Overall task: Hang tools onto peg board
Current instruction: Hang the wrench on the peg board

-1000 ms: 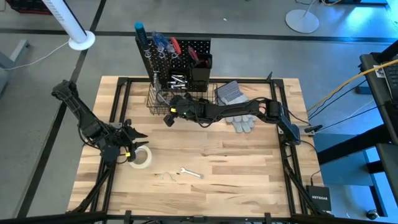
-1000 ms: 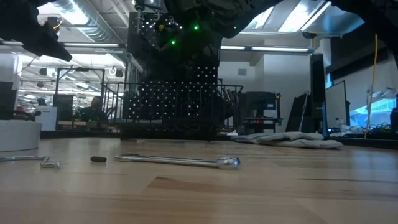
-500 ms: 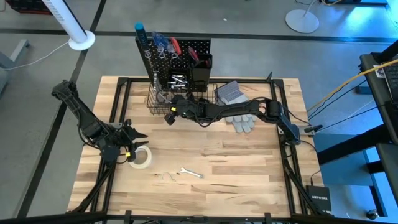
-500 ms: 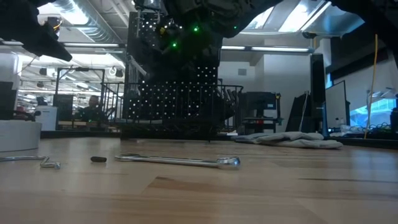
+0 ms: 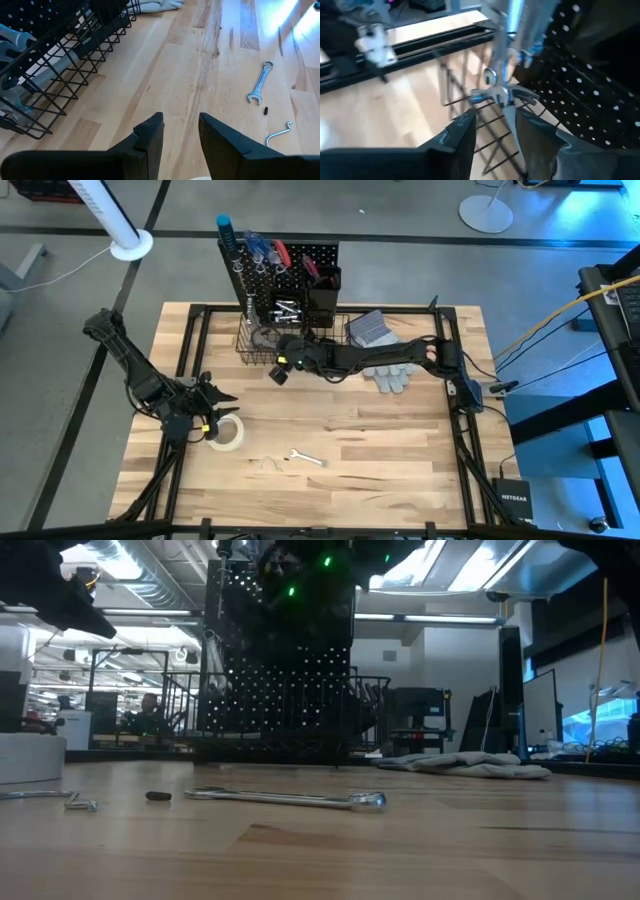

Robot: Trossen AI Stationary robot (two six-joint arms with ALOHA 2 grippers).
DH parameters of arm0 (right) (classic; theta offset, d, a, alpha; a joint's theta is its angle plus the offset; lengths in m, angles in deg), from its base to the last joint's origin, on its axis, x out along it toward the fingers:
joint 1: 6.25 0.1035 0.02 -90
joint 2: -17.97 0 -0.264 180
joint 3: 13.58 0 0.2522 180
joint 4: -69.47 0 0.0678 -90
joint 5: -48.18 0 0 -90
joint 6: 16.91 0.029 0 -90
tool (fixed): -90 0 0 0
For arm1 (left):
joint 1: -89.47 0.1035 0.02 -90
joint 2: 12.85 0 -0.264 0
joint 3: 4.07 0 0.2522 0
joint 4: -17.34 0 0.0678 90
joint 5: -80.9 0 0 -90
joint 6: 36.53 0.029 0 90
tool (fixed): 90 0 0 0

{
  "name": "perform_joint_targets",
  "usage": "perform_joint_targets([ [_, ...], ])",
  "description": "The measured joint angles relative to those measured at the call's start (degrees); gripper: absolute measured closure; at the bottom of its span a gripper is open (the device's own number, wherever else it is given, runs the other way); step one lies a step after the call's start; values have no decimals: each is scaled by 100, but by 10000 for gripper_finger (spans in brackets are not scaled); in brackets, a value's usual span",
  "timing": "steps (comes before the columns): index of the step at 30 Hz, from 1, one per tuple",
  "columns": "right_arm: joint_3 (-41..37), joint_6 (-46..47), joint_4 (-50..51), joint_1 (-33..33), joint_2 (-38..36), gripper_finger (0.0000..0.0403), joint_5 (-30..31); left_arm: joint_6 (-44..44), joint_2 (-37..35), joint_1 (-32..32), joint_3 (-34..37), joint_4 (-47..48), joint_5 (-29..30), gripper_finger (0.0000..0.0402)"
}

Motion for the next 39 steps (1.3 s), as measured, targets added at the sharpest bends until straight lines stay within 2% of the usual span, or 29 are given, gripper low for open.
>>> perform_joint_targets([
  [3, 2, -212, 502, 183, -282, 261, -230, 0, 0, 1, 0, -3, 1, 286],
  [10, 9, -350, 2418, 871, -1159, 260, -594, 48, 2, 0, 0, -8, 0, 286],
  [15, -20, -146, 3393, 1664, -1285, 260, -952, 38, 2, 2, -2, -77, 2, 286],
  [20, -721, -4, 3038, 2429, -1230, 260, -951, 443, 143, 2, -2, -770, 1, 286],
  [25, -1592, 341, 2107, 2907, -1204, 260, -906, 1098, 659, 0, -2, -1919, -18, 286],
  [34, -2680, 1485, 346, 3268, -1190, 260, -895, 2268, 2398, 245, -4, -4505, -619, 286],
  [39, -3040, 2095, 132, 3321, -1173, 260, -894, 2202, 3330, 663, -4, -5727, -907, 286],
])
